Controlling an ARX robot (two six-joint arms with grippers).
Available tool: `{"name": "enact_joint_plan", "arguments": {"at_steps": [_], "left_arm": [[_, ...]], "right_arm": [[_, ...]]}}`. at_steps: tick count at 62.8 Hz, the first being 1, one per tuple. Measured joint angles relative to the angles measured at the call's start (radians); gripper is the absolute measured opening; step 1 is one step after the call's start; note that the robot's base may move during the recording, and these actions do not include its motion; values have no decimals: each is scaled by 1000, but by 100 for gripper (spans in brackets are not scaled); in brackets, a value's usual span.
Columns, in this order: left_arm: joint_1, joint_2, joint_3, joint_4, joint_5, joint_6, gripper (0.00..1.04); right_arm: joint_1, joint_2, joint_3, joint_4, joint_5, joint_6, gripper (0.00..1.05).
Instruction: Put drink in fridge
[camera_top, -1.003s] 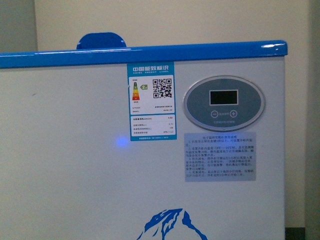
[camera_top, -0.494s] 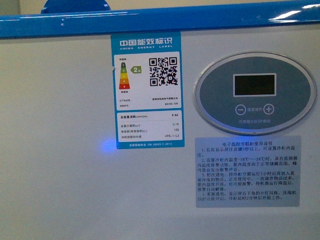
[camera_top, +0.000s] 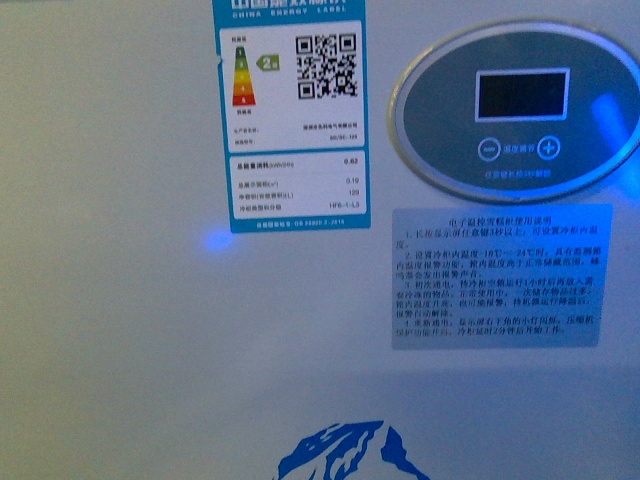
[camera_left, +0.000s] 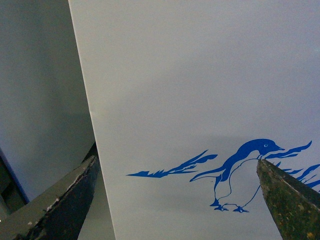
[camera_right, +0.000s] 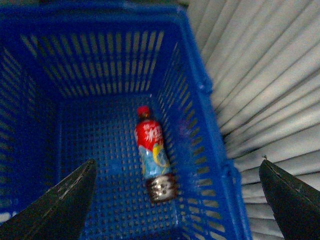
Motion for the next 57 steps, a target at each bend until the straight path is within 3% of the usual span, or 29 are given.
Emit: {"name": "enact_joint_plan", "arguments": {"at_steps": [12, 18, 42, 57], "left_arm": [[0, 0, 0, 0, 0, 0, 97], [0, 0, 0, 0, 0, 0, 97], [0, 0, 0, 0, 0, 0, 97], [0, 0, 0, 0, 0, 0, 97]], "right_arm": [[82, 537, 169, 163, 69, -41, 97], [114, 724, 294, 202, 153, -44, 97], [175, 1092, 612, 145, 233, 11, 97], [196, 1319, 857, 89, 338, 94, 97]]}}
